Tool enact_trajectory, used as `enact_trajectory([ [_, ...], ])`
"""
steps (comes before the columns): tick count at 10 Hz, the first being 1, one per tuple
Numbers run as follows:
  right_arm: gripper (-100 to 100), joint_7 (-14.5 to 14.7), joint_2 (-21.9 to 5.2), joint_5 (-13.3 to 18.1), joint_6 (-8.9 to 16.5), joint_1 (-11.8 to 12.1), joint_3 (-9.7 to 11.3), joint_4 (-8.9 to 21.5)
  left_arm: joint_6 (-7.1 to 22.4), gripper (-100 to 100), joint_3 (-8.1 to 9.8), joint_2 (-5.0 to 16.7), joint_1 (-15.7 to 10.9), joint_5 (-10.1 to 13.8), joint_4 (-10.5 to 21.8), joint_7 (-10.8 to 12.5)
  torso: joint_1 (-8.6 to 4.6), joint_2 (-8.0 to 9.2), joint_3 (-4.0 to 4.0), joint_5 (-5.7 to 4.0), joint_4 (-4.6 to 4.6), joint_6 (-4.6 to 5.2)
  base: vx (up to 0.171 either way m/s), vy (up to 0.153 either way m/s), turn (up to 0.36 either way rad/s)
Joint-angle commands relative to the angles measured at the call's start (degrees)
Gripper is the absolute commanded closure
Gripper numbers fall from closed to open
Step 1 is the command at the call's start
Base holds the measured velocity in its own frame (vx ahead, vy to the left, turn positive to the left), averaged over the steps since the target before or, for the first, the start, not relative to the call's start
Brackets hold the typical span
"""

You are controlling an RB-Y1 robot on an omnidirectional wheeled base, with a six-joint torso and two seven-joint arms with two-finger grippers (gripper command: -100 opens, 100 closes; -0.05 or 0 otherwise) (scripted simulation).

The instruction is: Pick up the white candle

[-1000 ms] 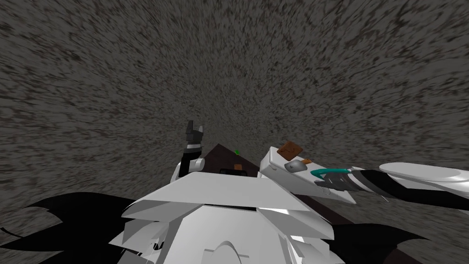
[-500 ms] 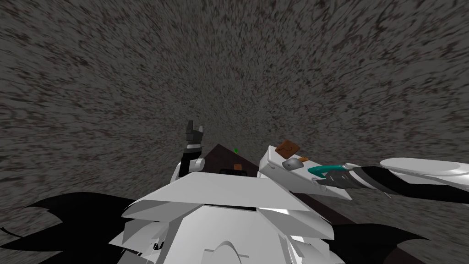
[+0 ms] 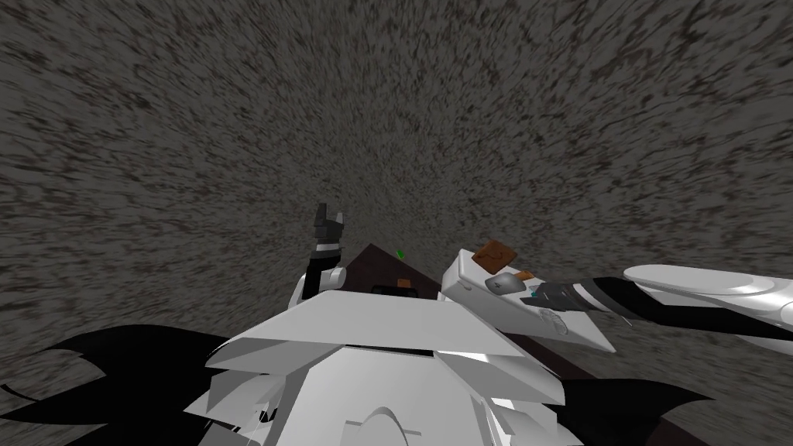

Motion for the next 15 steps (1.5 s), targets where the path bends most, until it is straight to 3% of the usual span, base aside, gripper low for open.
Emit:
enact_trajectory([
  [1, -100, -2.78, 0.87, 1.83, 0.99, -0.51, -0.13, -0.85, 0.0, 0, 0.0, 0.0, 0.0, 0.0, 0.0, 0.0, 0.0, 0.0, 0.0, 0.0, 0.0, 0.0, -0.054, -0.027, 0.198],
  [9, -100, -13.9, 4.34, 9.17, 4.93, -2.54, -0.63, -4.24, 0.0, 0, 0.0, 0.0, -0.01, 0.0, 0.0, 0.0, 0.0, 0.23, 0.14, -0.01, 0.06, 0.0, -0.073, -0.019, 0.138],
  [10, -100, -12.93, 4.03, 8.54, 4.43, -2.36, -0.63, -3.88, 0.0, 0, 0.0, 0.0, -0.01, 0.0, 0.0, 0.0, 0.03, 0.22, 0.13, 0.0, 0.06, -0.01, -0.02, 0.011, 0.035],
  [11, 100, -13.15, 4.03, 8.57, 4.57, -2.37, -0.63, -3.94, 0.0, 0, 0.0, 0.0, 0.0, 0.0, 0.0, 0.0, -0.02, 0.15, 0.1, 0.0, 0.05, 0.04, 0.0, 0.0, 0.0],
  [15, 100, -13.13, 4.01, 8.59, 4.63, -2.37, -0.64, -3.88, 0.0, 0, 0.0, 0.0, 0.0, 0.0, 0.0, 0.0, -0.07, 0.06, 0.04, -0.03, 0.02, 0.03, 0.0, 0.0, 0.0],
])
